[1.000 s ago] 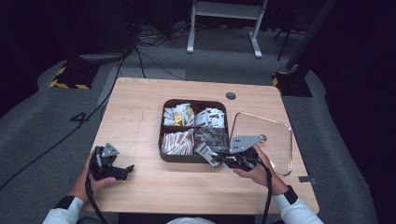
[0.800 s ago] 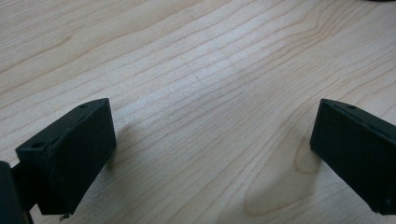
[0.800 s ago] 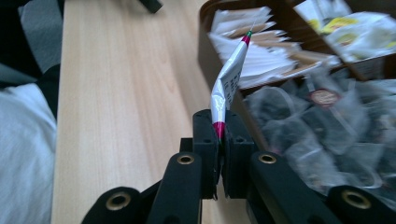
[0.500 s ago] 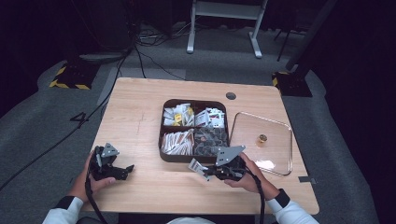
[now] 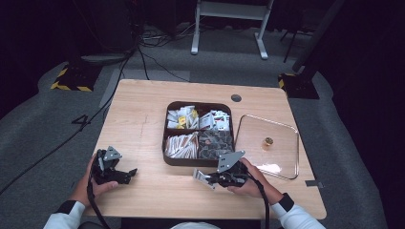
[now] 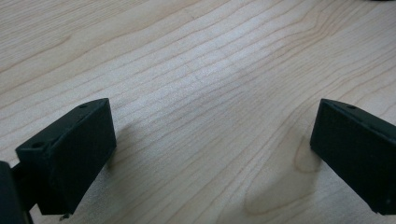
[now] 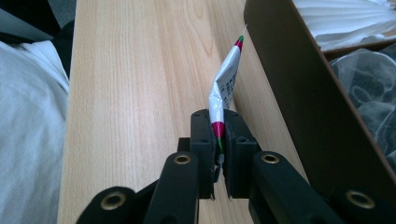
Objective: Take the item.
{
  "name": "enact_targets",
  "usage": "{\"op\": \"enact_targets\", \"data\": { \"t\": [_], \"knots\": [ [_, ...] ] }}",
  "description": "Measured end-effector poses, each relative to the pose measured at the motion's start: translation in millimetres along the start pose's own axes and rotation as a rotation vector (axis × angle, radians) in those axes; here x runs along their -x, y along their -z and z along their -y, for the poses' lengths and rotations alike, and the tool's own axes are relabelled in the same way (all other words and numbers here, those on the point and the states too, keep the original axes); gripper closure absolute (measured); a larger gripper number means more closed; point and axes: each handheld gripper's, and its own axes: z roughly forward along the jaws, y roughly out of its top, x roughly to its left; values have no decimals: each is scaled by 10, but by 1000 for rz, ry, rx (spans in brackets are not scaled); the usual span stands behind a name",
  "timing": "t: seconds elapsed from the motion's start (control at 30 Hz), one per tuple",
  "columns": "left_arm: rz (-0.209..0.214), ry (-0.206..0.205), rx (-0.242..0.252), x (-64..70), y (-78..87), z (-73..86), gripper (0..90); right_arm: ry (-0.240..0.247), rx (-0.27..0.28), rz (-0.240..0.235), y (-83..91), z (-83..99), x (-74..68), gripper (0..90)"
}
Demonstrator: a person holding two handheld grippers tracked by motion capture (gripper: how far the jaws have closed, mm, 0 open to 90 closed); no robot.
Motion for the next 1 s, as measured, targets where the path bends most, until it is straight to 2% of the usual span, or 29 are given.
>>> {"op": "enact_targets", "data": {
  "t": [0.2, 0.33, 0.43, 0.73, 0.87, 0.93, 1.0],
  "knots": [
    [0, 0, 0, 0, 0, 0, 5, -15, -4, 13, 9, 14, 38, 747],
    [0, 0, 0, 0, 0, 0, 5, -13, -15, 61, 48, 6, 58, 631],
    [0, 0, 0, 0, 0, 0, 5, -15, -14, 76, 91, 7, 67, 579],
    [-1, 0, 0, 0, 0, 0, 5, -34, 30, 107, 292, 35, 101, 518],
    [0, 0, 0, 0, 0, 0, 5, -44, 60, 142, 403, 52, 140, 485],
    [0, 0, 0, 0, 0, 0, 5, -61, 81, 179, 481, 66, 185, 462],
    [-1, 0, 0, 0, 0, 0, 5, -68, 92, 189, 509, 70, 196, 456]
  ]
}}
